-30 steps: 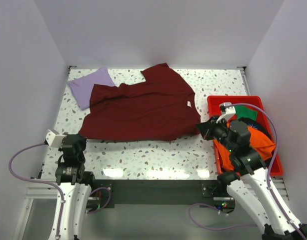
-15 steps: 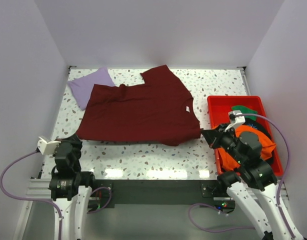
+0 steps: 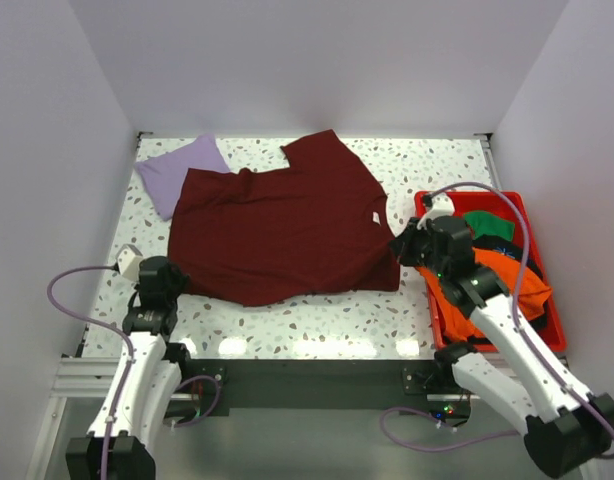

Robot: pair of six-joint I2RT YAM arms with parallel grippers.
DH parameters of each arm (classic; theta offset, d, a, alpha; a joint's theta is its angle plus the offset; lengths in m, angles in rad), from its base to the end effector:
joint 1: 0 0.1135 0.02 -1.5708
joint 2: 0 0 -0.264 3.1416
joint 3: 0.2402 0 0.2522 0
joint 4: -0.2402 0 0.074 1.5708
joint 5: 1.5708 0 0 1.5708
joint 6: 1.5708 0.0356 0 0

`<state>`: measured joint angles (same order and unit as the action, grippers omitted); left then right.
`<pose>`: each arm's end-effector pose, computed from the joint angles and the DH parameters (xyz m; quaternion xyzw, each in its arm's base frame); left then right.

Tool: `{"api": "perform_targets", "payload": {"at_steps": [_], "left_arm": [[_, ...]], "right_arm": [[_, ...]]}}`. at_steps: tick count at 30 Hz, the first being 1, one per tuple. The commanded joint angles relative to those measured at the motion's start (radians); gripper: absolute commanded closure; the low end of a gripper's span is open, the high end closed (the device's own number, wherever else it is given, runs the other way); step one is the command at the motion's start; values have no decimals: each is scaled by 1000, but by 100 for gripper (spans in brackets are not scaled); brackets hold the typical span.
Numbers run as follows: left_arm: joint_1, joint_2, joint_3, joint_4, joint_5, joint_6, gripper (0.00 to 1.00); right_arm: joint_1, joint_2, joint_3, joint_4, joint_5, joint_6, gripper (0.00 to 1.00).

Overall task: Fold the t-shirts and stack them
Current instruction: Fold the tshirt

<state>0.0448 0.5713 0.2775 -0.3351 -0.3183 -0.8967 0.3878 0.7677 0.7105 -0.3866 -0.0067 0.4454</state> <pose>0.1363 0.0173 0.1793 -0.4632 0.7516 -0.0565 0.4663 0.1638 0.0672 0.2957 0.0226 0.8451 0.2187 0.4873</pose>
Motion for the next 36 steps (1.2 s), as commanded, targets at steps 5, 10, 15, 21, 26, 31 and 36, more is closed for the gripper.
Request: {"api": "perform_targets", "payload": {"at_steps": [5,10,15,21,26,31,36], "left_arm": [[3,127,3,309,-71,35,100],[3,232,35,398,-76,33,100],[4,321,60,479,-90,39,100],[4,490,133,588,-90,76,100],[6,605,203,642,-94,100,100],[9,679,232,700,-136,130,100],[12,761,297,735,-124,185,100]], "right_arm": [[-21,243,158,147,125,-54,100],[-58,383,260,163,157,-89,100],[-72,539,384,167,166,-119,100],[-84,692,506,164,174,-142,100],[-89,803,564,157,178,-145,100],[-92,860,595,158,182,-145,100],[-92,903,615,157,180,-145,100]]}}
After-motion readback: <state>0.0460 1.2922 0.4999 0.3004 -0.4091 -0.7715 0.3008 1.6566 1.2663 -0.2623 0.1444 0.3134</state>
